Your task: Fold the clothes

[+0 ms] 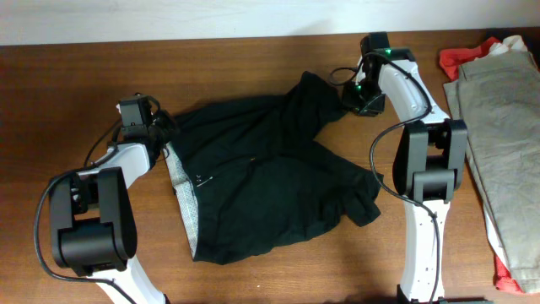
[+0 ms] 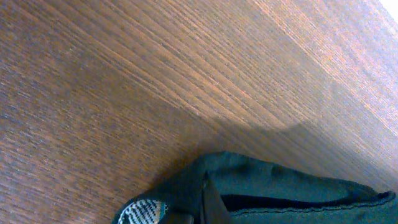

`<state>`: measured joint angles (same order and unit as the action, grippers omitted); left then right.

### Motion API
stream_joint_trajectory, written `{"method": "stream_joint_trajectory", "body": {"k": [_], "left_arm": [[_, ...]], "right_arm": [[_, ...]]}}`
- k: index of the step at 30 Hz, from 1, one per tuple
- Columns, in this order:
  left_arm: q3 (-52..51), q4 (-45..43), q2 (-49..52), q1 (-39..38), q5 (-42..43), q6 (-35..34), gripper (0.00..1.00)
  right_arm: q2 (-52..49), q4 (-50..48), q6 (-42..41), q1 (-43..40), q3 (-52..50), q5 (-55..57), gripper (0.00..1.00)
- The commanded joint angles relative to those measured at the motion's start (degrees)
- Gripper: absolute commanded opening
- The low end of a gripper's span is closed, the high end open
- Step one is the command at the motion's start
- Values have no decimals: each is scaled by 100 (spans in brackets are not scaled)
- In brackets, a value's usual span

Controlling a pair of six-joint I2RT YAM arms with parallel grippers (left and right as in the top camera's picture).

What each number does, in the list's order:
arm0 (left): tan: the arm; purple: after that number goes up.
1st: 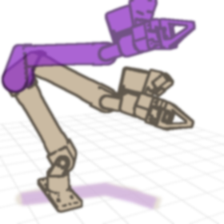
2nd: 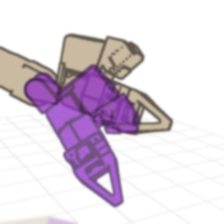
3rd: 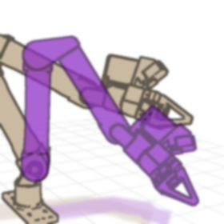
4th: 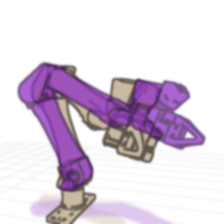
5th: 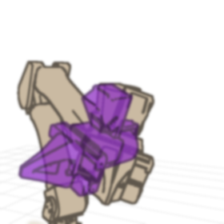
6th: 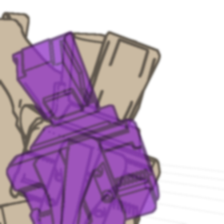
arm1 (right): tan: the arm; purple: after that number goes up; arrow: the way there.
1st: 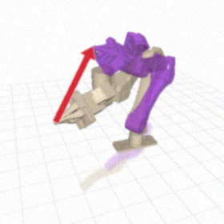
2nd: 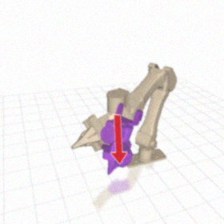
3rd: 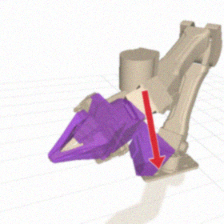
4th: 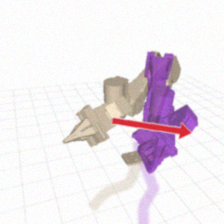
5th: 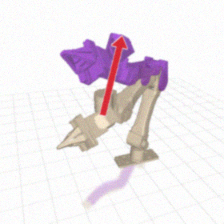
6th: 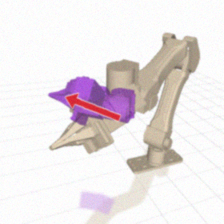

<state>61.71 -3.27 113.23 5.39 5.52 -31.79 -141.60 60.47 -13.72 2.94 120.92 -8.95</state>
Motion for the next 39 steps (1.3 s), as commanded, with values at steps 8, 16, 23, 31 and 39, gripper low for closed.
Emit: {"method": "stream_joint_trajectory", "body": {"k": [8,16,23,31,39], "left_arm": [[7,-35,98,42,-39,11,1],[7,-11,98,42,-37,11,1],[7,50,98,42,116,33,1],[7,50,98,42,109,33,1],[7,48,98,42,63,37,1]], "right_arm": [[-39,-295,-227,227,1532,-205,58],[-501,-553,170,1012,1919,-544,59],[-922,-625,-76,1150,1912,-352,29],[-774,326,-76,839,2247,-149,4],[-723,2286,-839,754,3399,1613,4]]}}
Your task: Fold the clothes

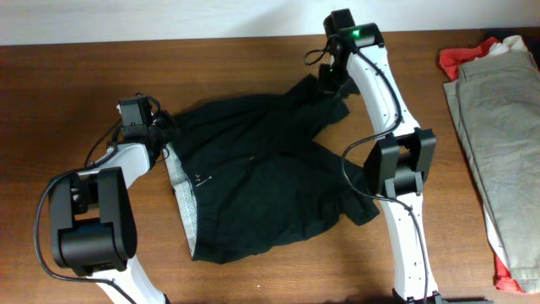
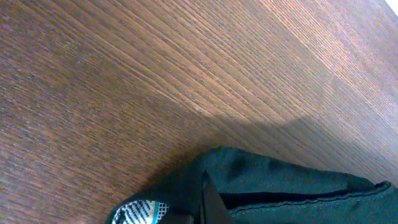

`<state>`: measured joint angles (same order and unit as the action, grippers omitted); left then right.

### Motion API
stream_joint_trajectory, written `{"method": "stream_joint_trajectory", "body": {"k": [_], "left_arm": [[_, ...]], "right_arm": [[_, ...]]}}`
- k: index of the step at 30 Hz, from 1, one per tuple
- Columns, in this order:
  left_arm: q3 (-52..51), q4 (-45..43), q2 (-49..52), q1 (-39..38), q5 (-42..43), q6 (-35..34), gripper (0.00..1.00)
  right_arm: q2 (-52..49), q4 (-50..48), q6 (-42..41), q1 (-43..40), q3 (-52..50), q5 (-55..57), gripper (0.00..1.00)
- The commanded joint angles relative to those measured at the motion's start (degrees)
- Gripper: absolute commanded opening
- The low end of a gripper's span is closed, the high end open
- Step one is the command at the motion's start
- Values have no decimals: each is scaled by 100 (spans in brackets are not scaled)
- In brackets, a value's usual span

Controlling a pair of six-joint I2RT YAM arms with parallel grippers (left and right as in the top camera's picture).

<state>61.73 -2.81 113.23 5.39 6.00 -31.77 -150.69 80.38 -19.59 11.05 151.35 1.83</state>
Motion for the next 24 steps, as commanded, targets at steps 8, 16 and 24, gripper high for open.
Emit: {"method": "stream_joint_trajectory", "body": {"k": [8,16,24], "left_arm": [[4,9,98,42,-92,35,1],[4,79,98,42,-90,35,1],[4,114,98,42,-92,52,1]], "right_arm": [[184,1698,-1241,-57,413,780,4],[181,1587,-1657,-66,-979,487,4],[184,1115,-1729,-415,-1958,466,46]]}}
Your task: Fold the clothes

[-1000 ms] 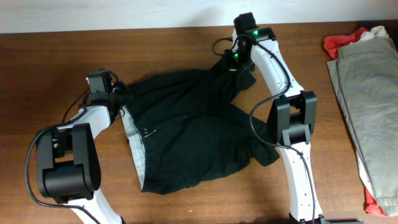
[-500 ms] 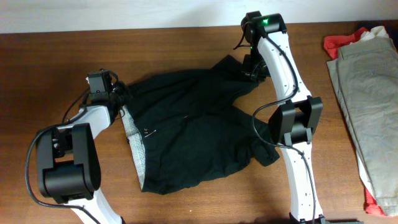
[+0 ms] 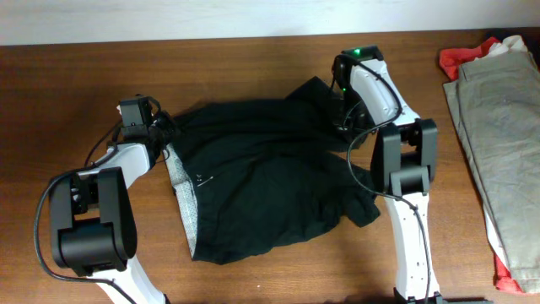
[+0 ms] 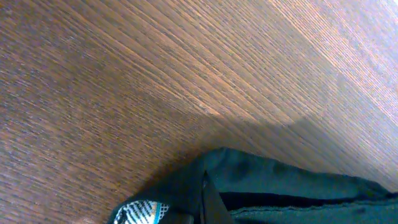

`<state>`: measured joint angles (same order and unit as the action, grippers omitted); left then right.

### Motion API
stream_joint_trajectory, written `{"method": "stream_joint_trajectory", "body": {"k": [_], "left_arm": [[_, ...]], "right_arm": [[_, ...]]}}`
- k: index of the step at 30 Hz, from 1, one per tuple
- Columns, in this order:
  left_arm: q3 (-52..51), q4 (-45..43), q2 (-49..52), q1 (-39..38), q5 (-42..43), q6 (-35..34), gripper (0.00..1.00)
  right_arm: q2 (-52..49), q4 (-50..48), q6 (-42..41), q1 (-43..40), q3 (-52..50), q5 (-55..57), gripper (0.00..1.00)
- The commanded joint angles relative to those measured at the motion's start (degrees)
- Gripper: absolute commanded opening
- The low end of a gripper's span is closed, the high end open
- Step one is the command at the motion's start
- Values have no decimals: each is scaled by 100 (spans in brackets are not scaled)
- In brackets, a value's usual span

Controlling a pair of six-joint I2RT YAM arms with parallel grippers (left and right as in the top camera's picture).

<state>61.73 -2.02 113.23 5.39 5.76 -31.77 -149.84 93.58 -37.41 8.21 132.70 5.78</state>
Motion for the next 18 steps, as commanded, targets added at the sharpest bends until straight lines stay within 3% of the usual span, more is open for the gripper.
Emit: {"method": "stream_joint_trajectory", "body": {"k": [1,2,8,12,13,14,18], "left_arm": [[4,39,98,42,-66,52,1],[4,37,98,42,-68,52,1],[4,44,98,42,-66,55,1],[4,57,98,42,-68,52,1],[4,76,98,42,-68,52,1],[4,79,98,42,-66,52,1],[4,129,98,42,-63,55,1]], "right_arm": [[98,-240,216,-160,15,72,66],[98,-254,315,-179,173,114,99],[98,-356,1768,-94,2826,-120,99],[-173,-1110,2470,20,2570,-1467,88],[-260,-1296,2520,138,2500,-1482,77],[-334,-1561,2522,247,2450,-1488,75],[-625,-2592,2756,623,2409,-1764,84]]}}
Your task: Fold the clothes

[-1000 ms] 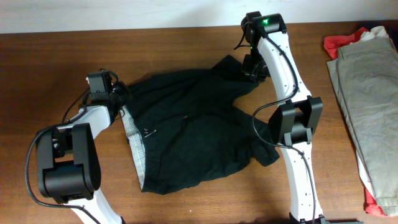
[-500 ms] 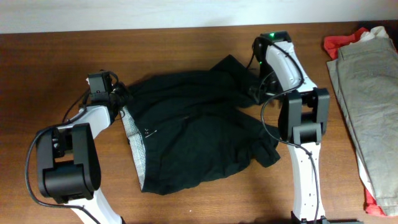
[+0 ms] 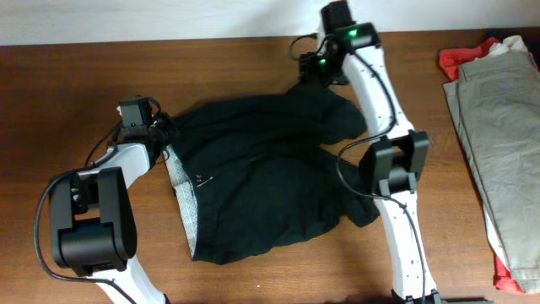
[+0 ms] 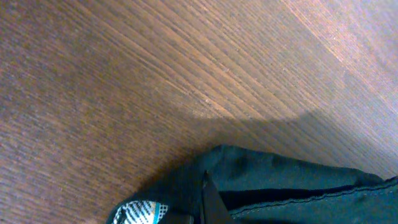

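Observation:
A black garment lies crumpled across the middle of the wooden table, with a grey patterned lining showing along its left edge. My left gripper is shut on its upper left corner. In the left wrist view the black cloth and a bit of patterned lining bunch around my left gripper at the bottom edge. My right gripper is at the garment's far right tip near the table's back edge. Whether it grips the cloth does not show.
A khaki garment lies stacked at the right edge of the table over something red. The right arm's base stands on the garment's right side. A white wall runs behind the table.
My right gripper has moved from the garment's right side up and left to its far tip. The cloth there now bulges to the right. The left gripper has stayed where it was.
My left gripper held the garment's upper left corner at every moment. The right gripper was right of the garment's upper flap, then at the flap's top, then lower at its right side, and now at the far tip again. The flap has changed shape.

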`<state>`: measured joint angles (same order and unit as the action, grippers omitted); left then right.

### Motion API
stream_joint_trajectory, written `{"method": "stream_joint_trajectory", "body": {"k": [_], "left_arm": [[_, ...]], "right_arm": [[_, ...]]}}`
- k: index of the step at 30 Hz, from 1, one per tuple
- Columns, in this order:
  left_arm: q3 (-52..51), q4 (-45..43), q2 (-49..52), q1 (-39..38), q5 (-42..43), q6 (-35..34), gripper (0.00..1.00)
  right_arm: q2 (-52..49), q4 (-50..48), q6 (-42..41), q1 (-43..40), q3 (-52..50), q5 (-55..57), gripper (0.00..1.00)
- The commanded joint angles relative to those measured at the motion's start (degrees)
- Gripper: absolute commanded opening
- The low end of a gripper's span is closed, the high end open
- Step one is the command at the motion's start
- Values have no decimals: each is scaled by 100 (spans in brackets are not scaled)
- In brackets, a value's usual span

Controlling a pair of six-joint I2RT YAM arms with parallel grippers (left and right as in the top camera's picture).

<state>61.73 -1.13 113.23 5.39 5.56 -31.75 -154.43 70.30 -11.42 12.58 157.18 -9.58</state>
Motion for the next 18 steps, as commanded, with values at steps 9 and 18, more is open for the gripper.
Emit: {"method": "stream_joint_trajectory", "body": {"k": [9,18], "left_arm": [[4,92,98,42,-46,144,1],[4,208,98,42,-48,184,1]], "right_arm": [[-678,-1303,372,42,-79,-31,81],[-721,-1569,343,57,-501,-33,77]]}}
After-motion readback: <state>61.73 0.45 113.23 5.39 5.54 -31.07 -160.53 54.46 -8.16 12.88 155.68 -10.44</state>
